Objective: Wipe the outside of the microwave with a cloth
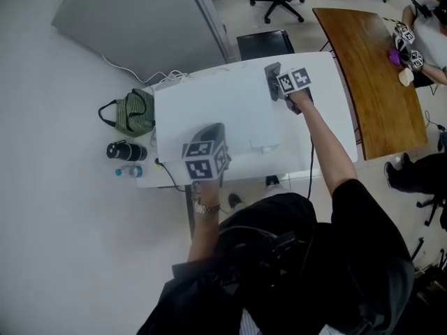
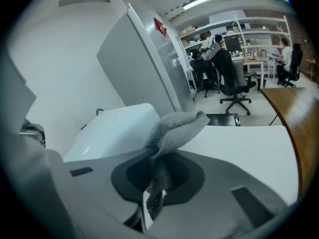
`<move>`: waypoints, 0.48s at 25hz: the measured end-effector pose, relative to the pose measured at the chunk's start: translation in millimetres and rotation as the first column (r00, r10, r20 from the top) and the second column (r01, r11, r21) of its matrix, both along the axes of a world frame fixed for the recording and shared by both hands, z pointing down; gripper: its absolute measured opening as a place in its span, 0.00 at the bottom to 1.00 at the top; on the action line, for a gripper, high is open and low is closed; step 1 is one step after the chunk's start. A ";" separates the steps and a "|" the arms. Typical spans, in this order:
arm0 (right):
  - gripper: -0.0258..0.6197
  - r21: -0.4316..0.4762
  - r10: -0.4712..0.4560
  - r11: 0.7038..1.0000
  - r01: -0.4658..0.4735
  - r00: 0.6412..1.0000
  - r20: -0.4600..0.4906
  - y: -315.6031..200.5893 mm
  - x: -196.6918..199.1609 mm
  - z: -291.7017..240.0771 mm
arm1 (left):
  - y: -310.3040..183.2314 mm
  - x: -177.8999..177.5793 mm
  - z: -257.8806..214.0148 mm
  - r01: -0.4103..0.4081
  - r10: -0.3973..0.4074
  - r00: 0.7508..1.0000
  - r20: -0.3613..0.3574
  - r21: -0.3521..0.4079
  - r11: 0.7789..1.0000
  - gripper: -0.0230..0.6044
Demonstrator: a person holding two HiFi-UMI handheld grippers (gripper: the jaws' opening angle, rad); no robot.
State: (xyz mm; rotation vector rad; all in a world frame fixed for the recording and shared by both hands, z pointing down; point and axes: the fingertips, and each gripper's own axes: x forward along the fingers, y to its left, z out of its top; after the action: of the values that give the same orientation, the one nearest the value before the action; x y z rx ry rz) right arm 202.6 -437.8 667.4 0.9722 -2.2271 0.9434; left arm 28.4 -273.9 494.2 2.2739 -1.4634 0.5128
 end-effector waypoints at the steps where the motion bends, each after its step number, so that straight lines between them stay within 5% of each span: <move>1: 0.07 -0.011 -0.016 1.000 0.016 1.000 0.009 0.7 -0.9 7.5 | -0.4 1.8 0.4 0.001 -0.001 1.000 0.002 0.000 1.000 0.03; 6: 0.07 -0.102 -0.084 0.992 0.076 0.993 -0.081 16.2 0.0 72.4 | 0.3 8.1 3.2 0.012 -0.011 1.000 0.013 -0.006 1.000 0.03; 12: 0.07 -0.201 0.040 0.979 -0.047 0.998 -0.039 26.5 1.1 115.0 | 7.2 6.1 6.7 0.023 -0.023 0.999 0.028 -0.015 1.000 0.03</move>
State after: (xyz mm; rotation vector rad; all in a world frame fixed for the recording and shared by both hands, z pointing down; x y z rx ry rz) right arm 203.7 -411.3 782.4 0.9402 -2.0422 1.1384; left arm 34.5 -266.7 500.9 2.2439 -1.4922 0.5491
